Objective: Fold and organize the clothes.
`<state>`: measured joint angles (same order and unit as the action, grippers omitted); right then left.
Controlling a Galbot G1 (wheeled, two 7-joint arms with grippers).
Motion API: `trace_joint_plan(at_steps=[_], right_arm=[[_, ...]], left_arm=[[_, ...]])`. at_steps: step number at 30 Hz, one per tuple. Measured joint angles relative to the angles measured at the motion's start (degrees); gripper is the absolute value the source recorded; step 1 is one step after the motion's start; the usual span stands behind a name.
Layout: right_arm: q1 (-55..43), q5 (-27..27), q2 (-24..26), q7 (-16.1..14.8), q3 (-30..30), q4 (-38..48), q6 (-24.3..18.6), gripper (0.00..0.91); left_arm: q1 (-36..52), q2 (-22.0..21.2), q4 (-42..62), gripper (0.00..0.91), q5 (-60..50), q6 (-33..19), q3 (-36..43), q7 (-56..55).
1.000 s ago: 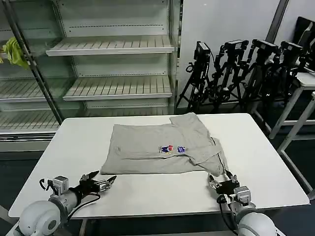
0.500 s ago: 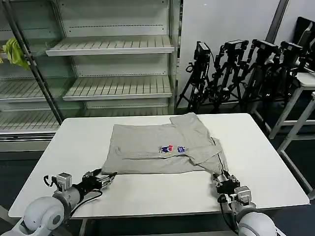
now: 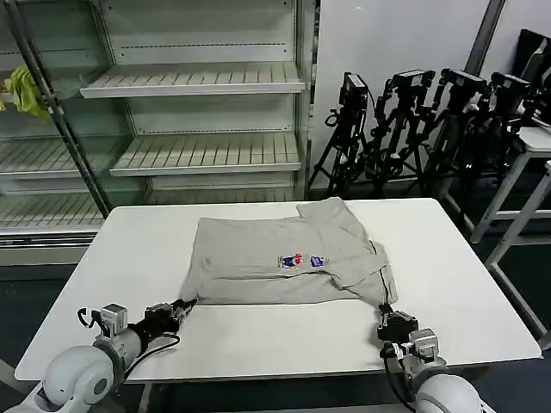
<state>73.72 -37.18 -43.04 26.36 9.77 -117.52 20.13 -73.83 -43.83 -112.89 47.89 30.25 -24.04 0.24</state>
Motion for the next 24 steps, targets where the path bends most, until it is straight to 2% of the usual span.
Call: trace_joint_plan(at_steps=[10,24], right_arm=[[1.31,-2.09,1.79,0.61,0.87,-2.4,1.34,0.0],[5.88,-9.01,9.86,3.91,4.28,-10.5,4.59,0.0]], left_arm=[[-1.5,0.89,-1.35,0.06,-0.56,0.06,-0.86,0.26],[-7.14,6.07,-7.19,0.06,3.11,1.8,-5.19,-1.04]])
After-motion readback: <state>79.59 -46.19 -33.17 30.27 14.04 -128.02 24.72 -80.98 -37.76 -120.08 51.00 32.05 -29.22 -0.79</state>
